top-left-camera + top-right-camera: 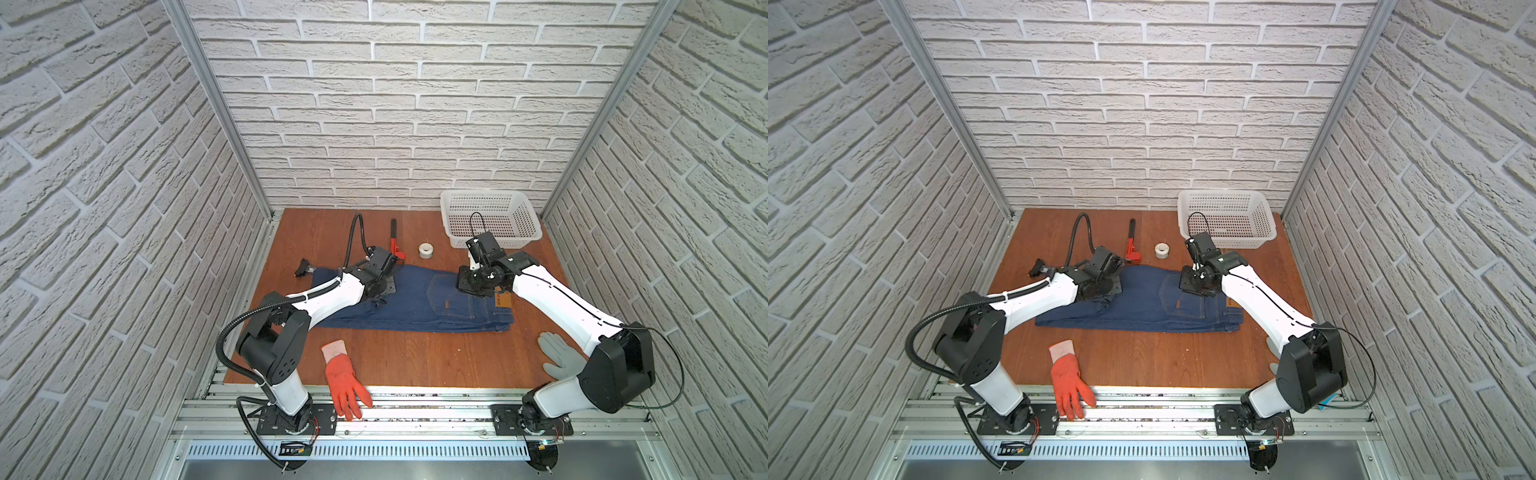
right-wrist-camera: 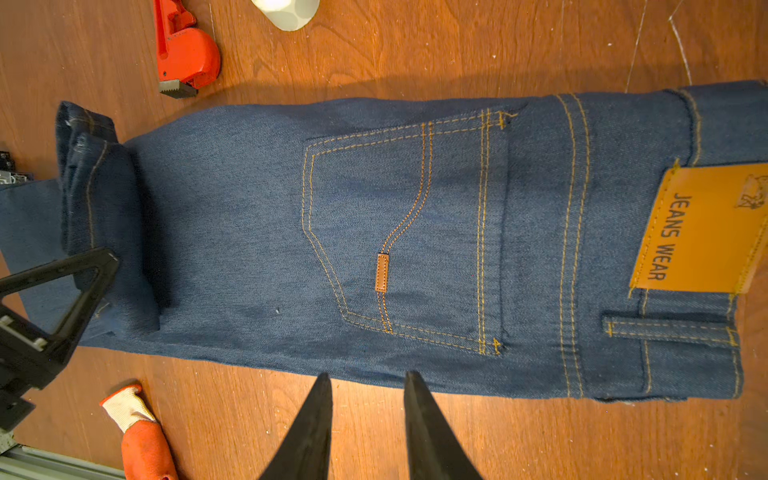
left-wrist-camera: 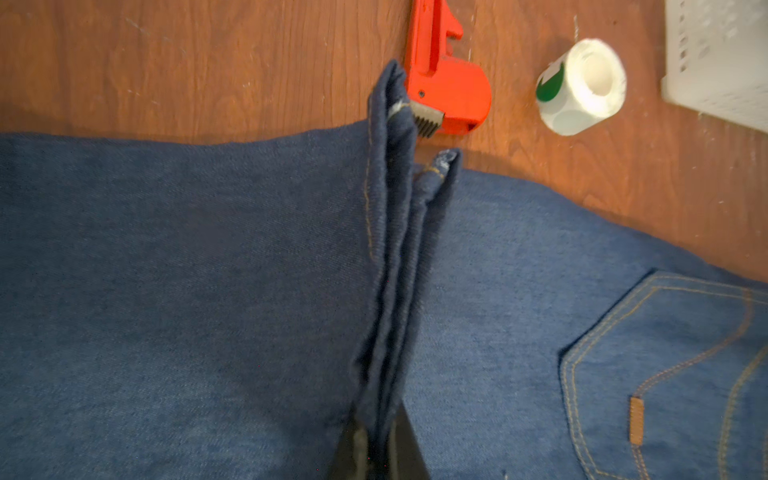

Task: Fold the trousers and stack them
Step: 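Lay the hem over the waistband half while the right gripper pins the middle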

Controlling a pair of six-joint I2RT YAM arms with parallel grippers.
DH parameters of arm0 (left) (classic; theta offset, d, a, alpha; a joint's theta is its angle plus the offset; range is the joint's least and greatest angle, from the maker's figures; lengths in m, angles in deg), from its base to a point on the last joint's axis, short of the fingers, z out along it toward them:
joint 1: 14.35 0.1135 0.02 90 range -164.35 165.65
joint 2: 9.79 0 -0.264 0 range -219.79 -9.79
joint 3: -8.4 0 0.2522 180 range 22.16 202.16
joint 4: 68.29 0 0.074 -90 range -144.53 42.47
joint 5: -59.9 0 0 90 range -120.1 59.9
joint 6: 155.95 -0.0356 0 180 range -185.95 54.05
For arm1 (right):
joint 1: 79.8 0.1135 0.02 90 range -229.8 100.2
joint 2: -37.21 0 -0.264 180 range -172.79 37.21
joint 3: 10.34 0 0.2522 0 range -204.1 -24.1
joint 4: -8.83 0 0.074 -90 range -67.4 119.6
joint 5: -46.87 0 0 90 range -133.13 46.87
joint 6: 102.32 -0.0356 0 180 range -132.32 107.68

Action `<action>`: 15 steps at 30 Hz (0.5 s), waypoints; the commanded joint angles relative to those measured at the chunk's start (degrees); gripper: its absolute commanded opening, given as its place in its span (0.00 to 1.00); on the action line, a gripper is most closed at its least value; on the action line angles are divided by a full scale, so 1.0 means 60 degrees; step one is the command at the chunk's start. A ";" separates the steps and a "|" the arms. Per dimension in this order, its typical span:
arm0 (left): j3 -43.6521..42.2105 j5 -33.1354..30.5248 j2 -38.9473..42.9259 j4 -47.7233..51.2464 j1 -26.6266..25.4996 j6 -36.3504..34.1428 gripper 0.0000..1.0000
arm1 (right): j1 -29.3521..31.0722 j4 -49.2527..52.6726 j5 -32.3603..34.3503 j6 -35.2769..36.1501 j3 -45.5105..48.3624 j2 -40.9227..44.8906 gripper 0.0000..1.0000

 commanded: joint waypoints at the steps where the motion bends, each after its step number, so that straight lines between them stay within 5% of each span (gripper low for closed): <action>1: 0.0267 0.0088 -0.0141 0.0021 -0.0099 0.0077 0.00 | -0.0061 -0.0121 -0.0075 0.0098 0.0144 0.0106 0.32; 15: 0.0385 0.0271 -0.0137 0.0803 -0.0452 -0.0036 0.00 | -0.0053 -0.0344 -0.0091 0.0021 0.0364 -0.0116 0.32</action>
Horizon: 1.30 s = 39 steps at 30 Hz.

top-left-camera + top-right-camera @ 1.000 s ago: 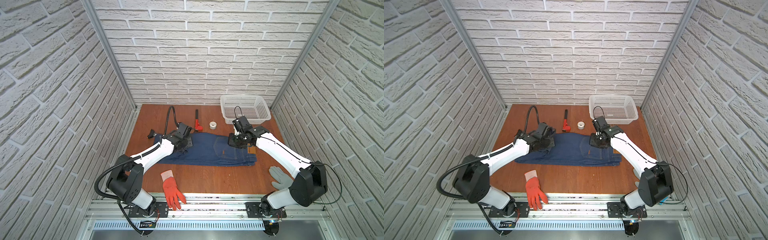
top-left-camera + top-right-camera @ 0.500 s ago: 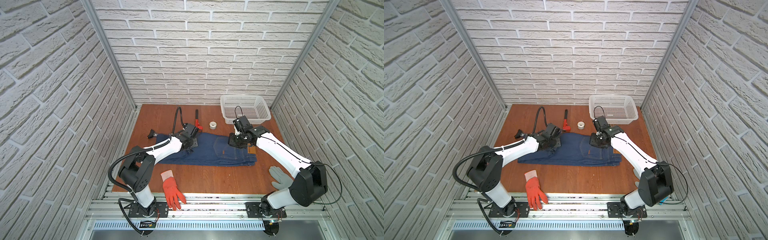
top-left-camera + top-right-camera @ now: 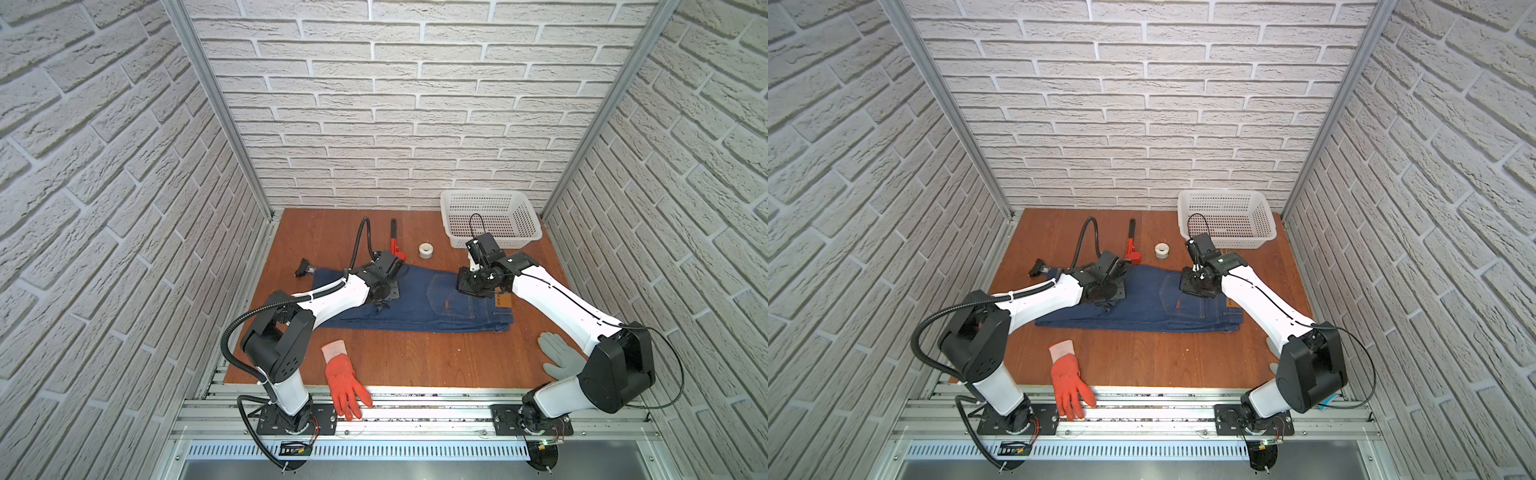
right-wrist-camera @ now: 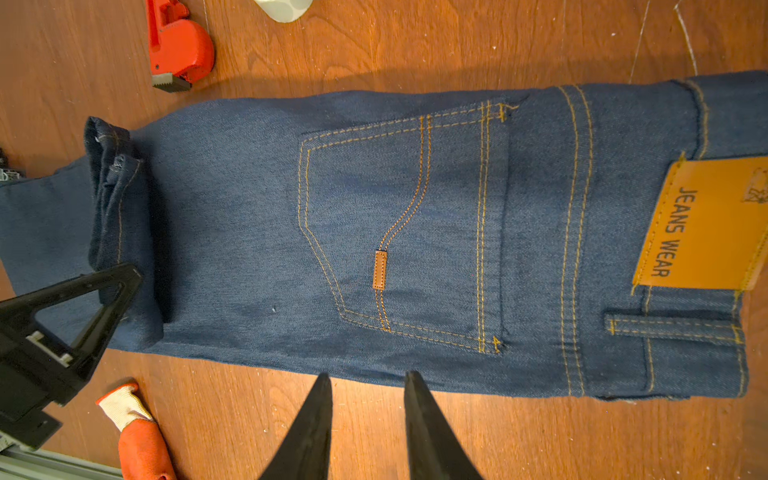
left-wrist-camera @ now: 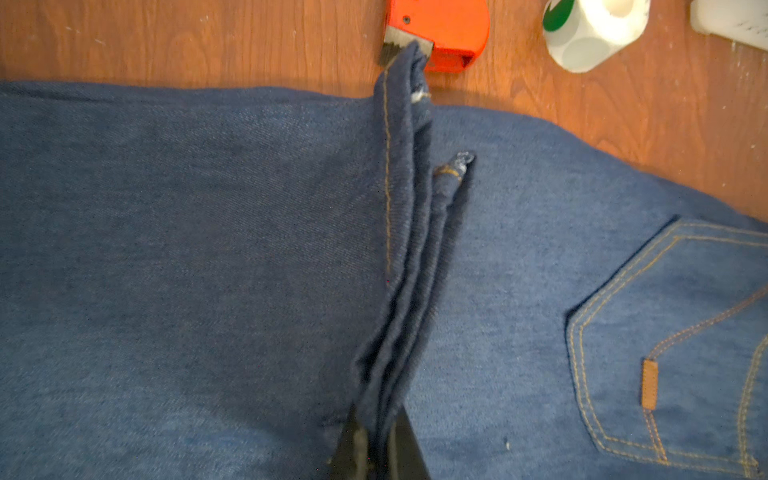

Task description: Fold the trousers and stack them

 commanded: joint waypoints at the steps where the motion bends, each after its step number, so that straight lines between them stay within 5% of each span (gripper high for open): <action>1: 0.0232 0.0117 -0.0064 0.0209 -0.0069 -0.0032 0.00 | -0.0049 -0.0318 -0.0058 0.0024 0.0230 -0.0128 0.32; 13: 0.0216 0.0393 -0.0493 0.0044 -0.0216 0.0163 0.02 | -0.0058 -0.0550 -0.0123 -0.0020 0.0541 -0.0366 0.32; 16: 0.0332 0.0426 -0.0489 0.0136 -0.0246 0.0184 0.13 | -0.0056 -0.0600 -0.0146 -0.0049 0.0573 -0.0418 0.32; 20: 0.0552 0.0490 -0.0448 0.0290 -0.0303 0.0135 0.43 | -0.0040 -0.0661 -0.0217 -0.0072 0.0559 -0.0469 0.32; 28: 0.1569 0.0062 0.0703 0.1249 -0.0202 -0.0543 0.68 | 0.0124 -0.0811 -0.0278 -0.0148 0.0368 -0.0545 0.32; 34: 0.1438 0.0149 0.2036 0.2175 0.1188 -0.1353 0.75 | 0.0978 -0.1265 -0.0438 -0.0475 -0.0339 -0.1302 0.32; 39: 0.0319 0.1533 0.2994 0.2308 0.3289 -0.2476 0.74 | 0.1743 -0.1590 -0.0424 -0.0726 -0.1151 -0.2176 0.32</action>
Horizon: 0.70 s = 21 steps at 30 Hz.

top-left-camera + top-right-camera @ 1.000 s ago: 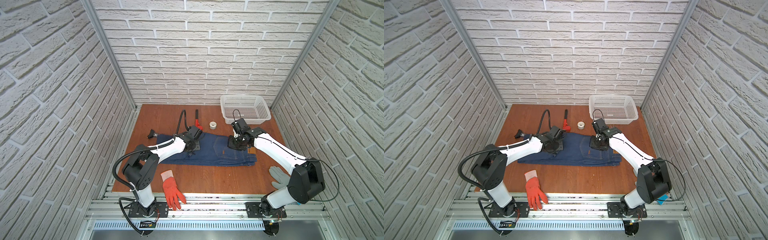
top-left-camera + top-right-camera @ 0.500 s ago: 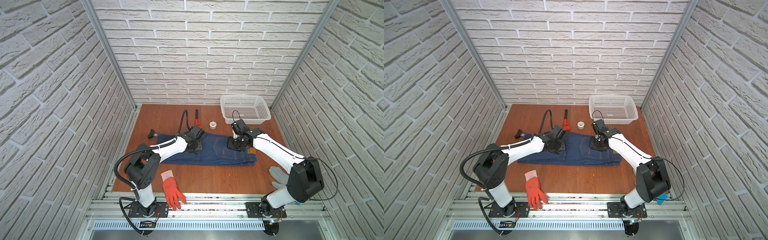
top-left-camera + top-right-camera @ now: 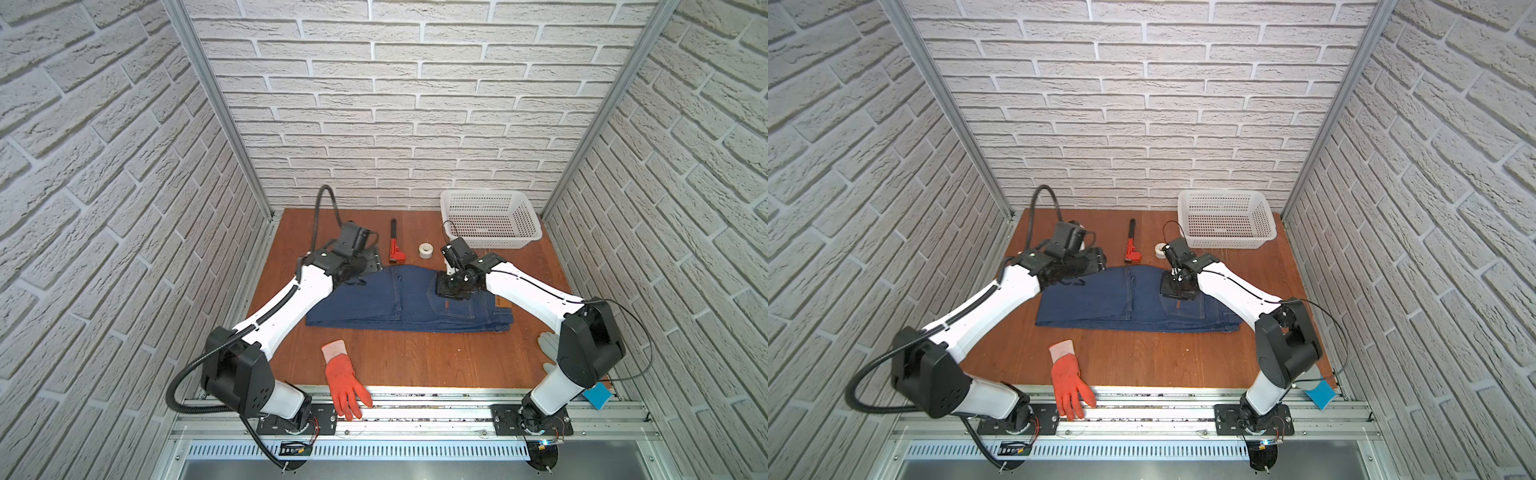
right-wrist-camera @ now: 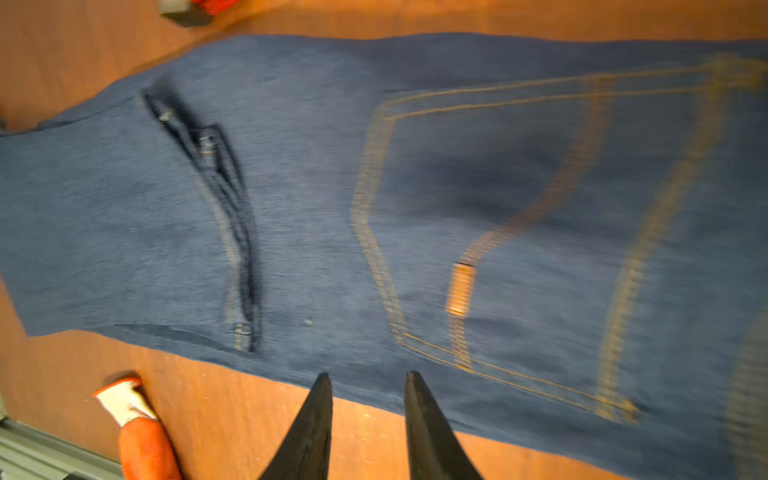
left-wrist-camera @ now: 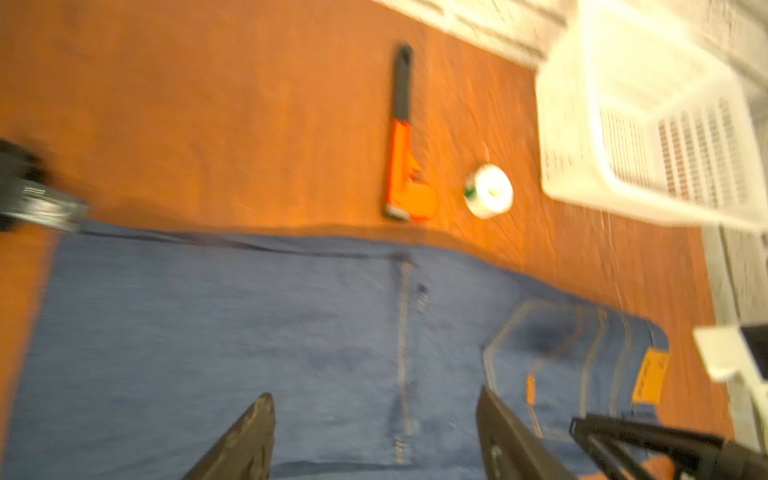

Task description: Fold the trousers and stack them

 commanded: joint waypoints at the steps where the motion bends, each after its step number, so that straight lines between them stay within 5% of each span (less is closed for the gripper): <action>1: -0.0800 0.0954 0.0346 0.0709 0.1162 -0.1170 0.74 | 0.0470 -0.0541 0.0005 -0.0303 -0.0560 -0.0378 0.32; 11: -0.2666 0.2818 0.1287 0.0453 0.4617 -0.2773 0.74 | 0.1185 -0.1363 0.0008 -0.0703 -0.1284 -0.1743 0.32; 21: -0.2513 0.3463 0.0380 0.0878 0.6032 -0.3423 0.75 | 0.1390 -0.1592 -0.0133 -0.0839 -0.1703 -0.2484 0.32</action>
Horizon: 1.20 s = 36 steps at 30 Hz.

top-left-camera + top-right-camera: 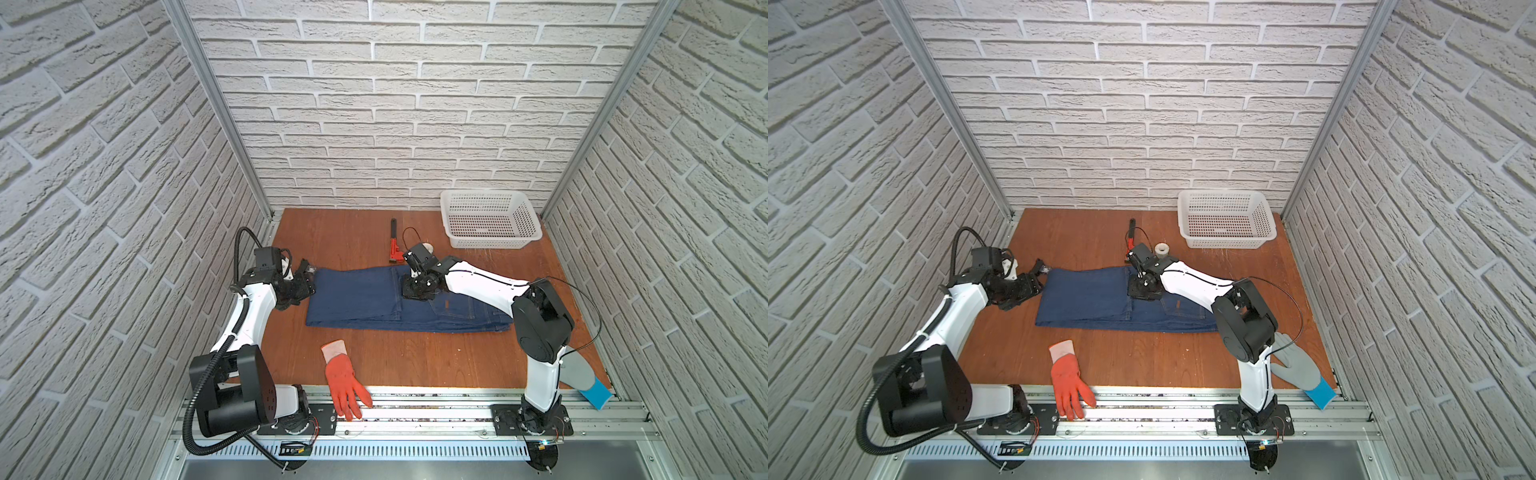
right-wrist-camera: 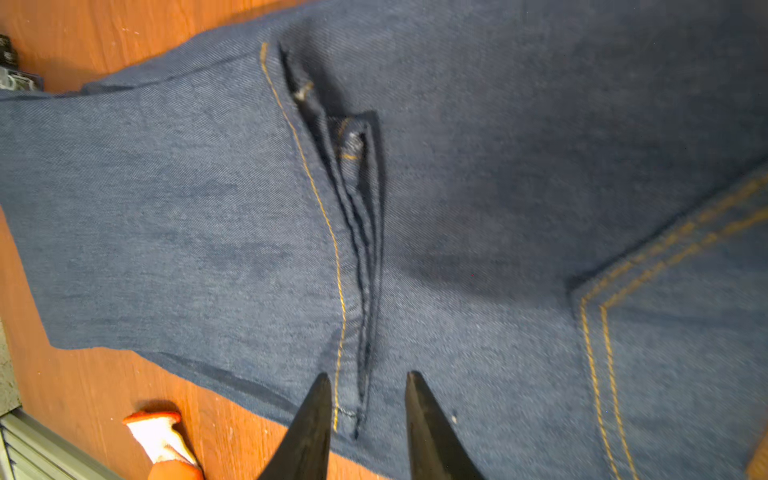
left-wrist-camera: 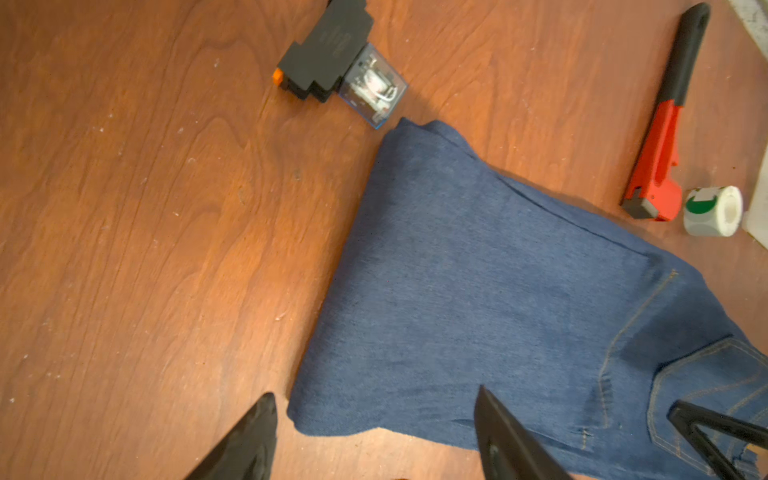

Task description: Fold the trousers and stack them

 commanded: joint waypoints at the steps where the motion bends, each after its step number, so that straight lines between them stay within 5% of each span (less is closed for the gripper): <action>1: 0.0263 0.0294 -0.0271 0.0324 0.0224 -0.0487 0.75 | 0.0108 -0.0323 -0.0030 -0.0128 -0.0237 -0.0127 0.32; 13: 0.1171 0.0999 -0.2177 0.0903 0.0411 -0.0710 0.75 | 0.0246 -0.0719 -0.0403 -0.0232 -0.0474 -0.0750 0.21; 36: 0.2256 0.1940 -0.4963 0.1802 0.0448 -0.1267 0.69 | 0.0365 -0.0984 -0.0591 -0.0440 0.0217 -0.1106 0.23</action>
